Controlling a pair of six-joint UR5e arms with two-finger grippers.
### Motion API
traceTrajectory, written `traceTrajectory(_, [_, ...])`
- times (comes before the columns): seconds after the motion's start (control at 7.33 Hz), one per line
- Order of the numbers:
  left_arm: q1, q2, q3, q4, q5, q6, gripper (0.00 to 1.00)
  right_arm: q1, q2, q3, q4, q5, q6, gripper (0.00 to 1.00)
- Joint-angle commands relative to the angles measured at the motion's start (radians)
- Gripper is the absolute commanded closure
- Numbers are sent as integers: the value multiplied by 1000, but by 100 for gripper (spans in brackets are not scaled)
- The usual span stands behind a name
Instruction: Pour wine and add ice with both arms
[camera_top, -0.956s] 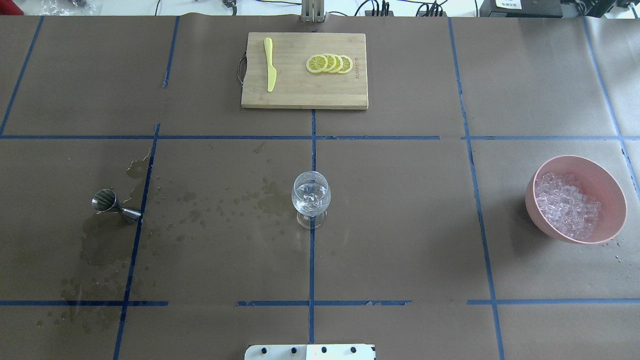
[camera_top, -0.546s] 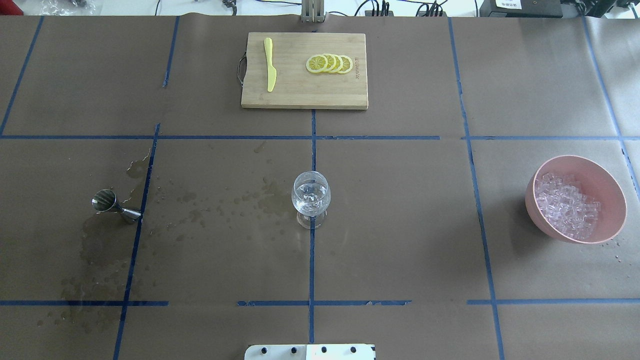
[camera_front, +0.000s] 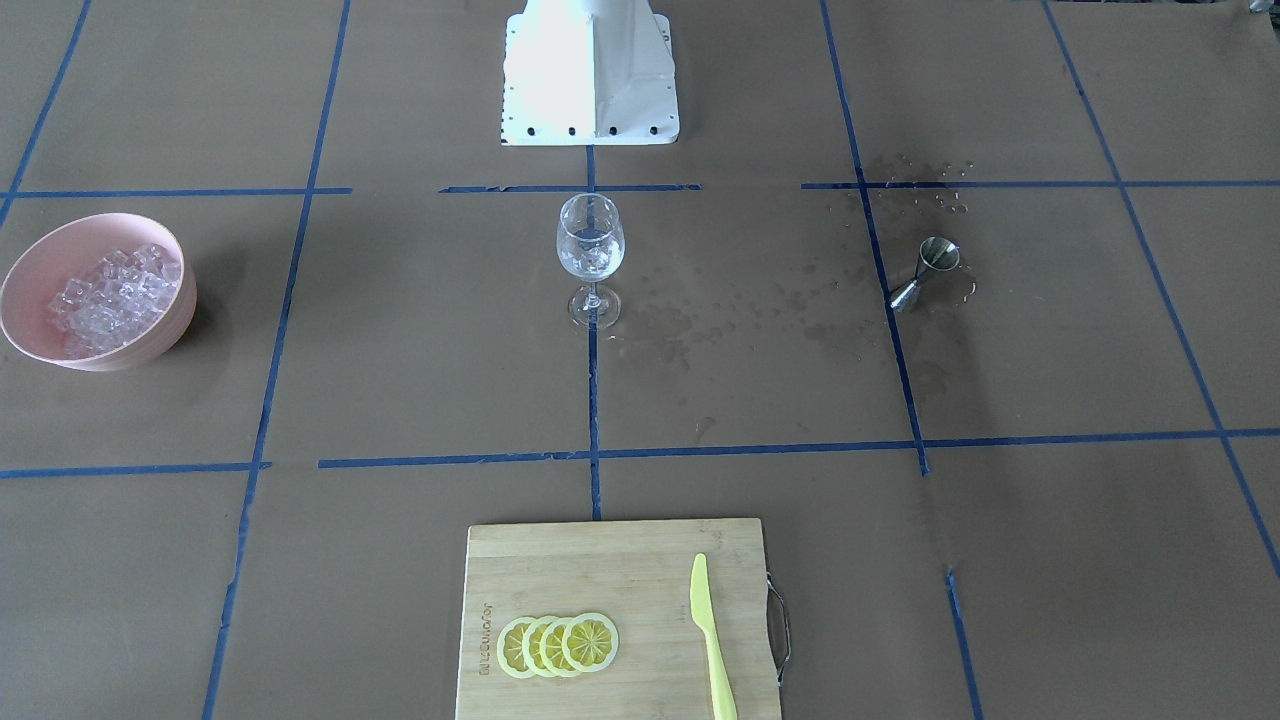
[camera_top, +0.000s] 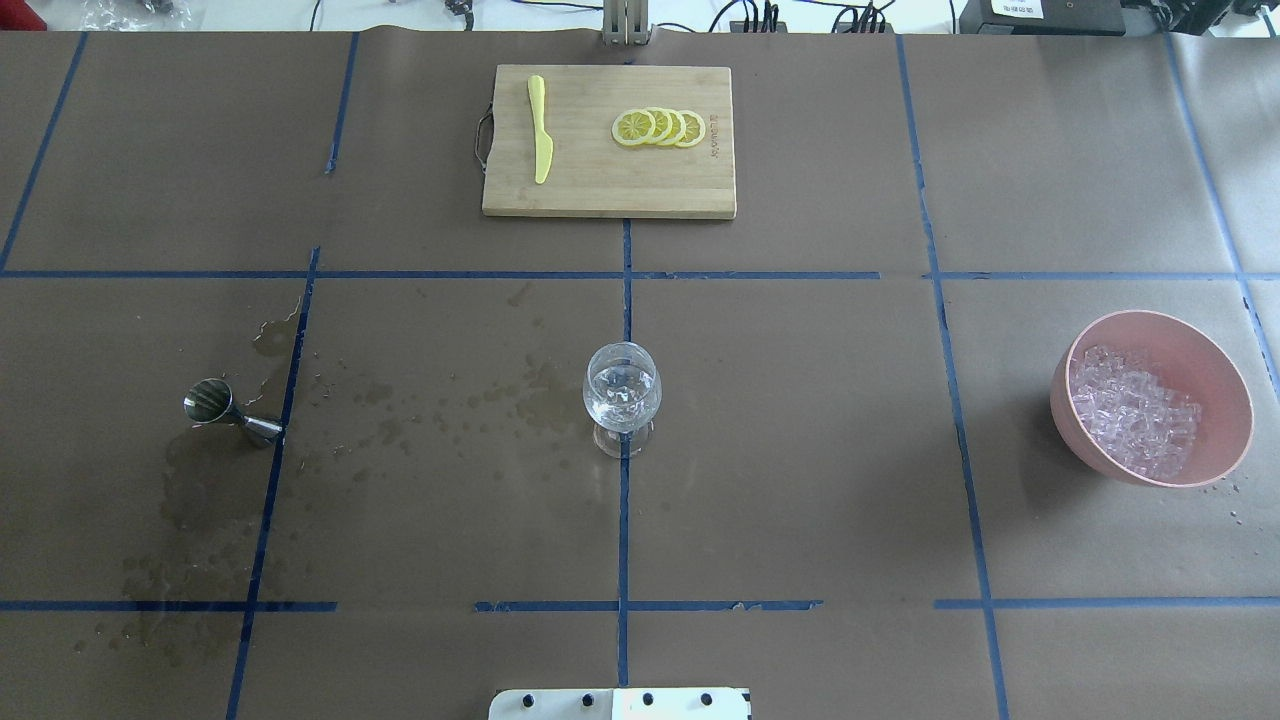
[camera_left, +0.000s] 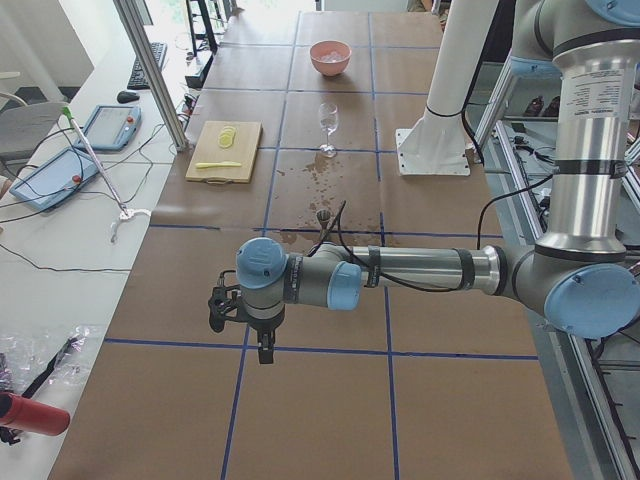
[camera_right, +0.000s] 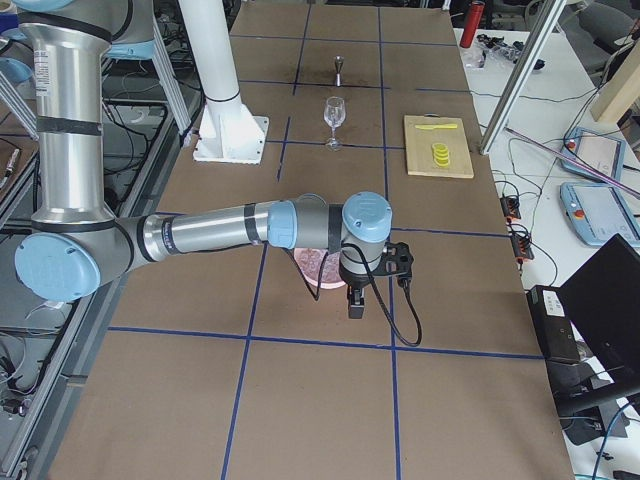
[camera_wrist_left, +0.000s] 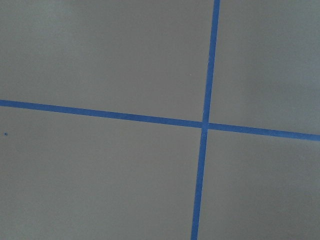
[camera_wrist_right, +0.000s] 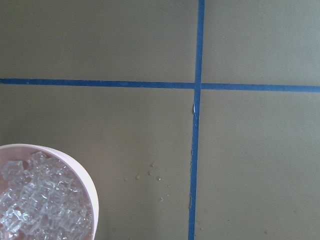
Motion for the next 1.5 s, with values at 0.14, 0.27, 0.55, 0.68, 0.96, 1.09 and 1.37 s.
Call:
traceTrajectory(0.14, [1, 7, -6, -2, -1, 0, 0, 73, -13, -98, 10, 1, -5, 0])
traceTrajectory(0.27, [1, 7, -8, -2, -1, 0, 0, 80, -20, -158, 112, -1, -5, 0])
traceTrajectory(0.55, [1, 7, -12, -2, -1, 0, 0, 86, -20, -203, 211, -2, -2, 0])
traceTrajectory(0.68, [1, 7, -11, -3, -1, 2, 0, 84, -20, -197, 211, -2, 2, 0])
traceTrajectory(0.96, [1, 8, -9, -3, -1, 2, 0, 84, -11, -192, 211, -4, 6, 0])
traceTrajectory(1.09, [1, 8, -9, -3, 1, 2, 0, 83, -10, -192, 211, -2, 6, 0])
traceTrajectory(1.37, [2, 8, -6, -5, 1, 2, 0, 80, -6, -191, 211, -1, 7, 0])
